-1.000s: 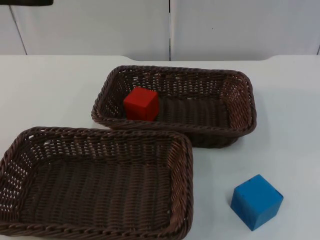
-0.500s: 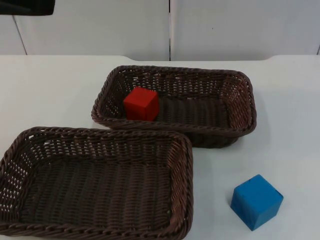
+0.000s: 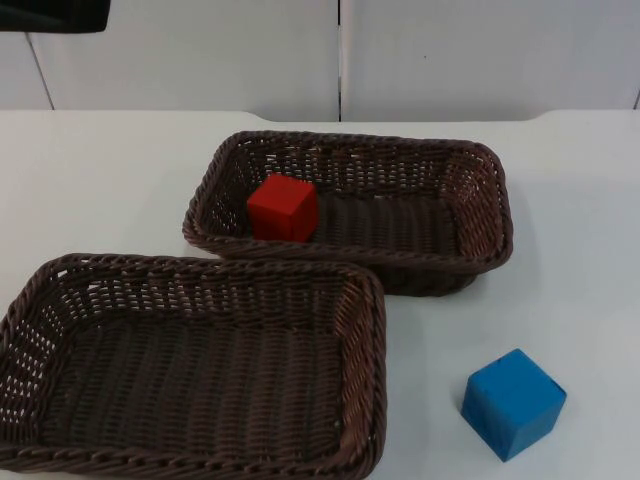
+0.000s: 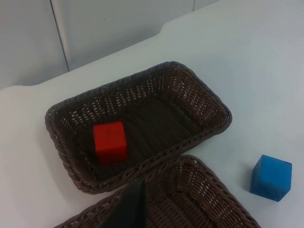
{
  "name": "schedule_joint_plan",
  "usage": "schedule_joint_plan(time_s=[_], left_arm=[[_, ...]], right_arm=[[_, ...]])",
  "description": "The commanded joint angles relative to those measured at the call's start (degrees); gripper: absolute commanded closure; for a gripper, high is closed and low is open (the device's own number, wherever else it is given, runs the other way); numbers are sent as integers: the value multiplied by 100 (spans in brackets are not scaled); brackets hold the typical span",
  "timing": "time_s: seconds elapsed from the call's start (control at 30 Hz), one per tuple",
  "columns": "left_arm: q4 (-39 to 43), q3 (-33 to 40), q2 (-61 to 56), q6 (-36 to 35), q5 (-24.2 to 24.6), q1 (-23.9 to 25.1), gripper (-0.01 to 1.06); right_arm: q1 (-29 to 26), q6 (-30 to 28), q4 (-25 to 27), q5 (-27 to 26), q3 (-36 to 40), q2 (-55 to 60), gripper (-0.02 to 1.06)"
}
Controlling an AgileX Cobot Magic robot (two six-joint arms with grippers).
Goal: Pick up one cube with the left hand and place it into the upper basket. Pick up one cube with the right hand and place it into the lower basket.
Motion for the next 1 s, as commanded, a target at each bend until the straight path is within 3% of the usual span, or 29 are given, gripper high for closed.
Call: schedule_joint_plan(time_s=[0.0, 0.73, 0.97], left_arm=[[-32, 28, -31, 1, -1, -14, 0], [-108, 28, -31, 1, -1, -14, 0], [-108, 28, -31, 1, 11, -14, 0]], right_arm=[[-25, 30, 8, -101, -144, 319, -1], [-25, -2, 85, -454, -993, 3957, -1], [-25, -214, 767, -878, -1007, 4938, -1]])
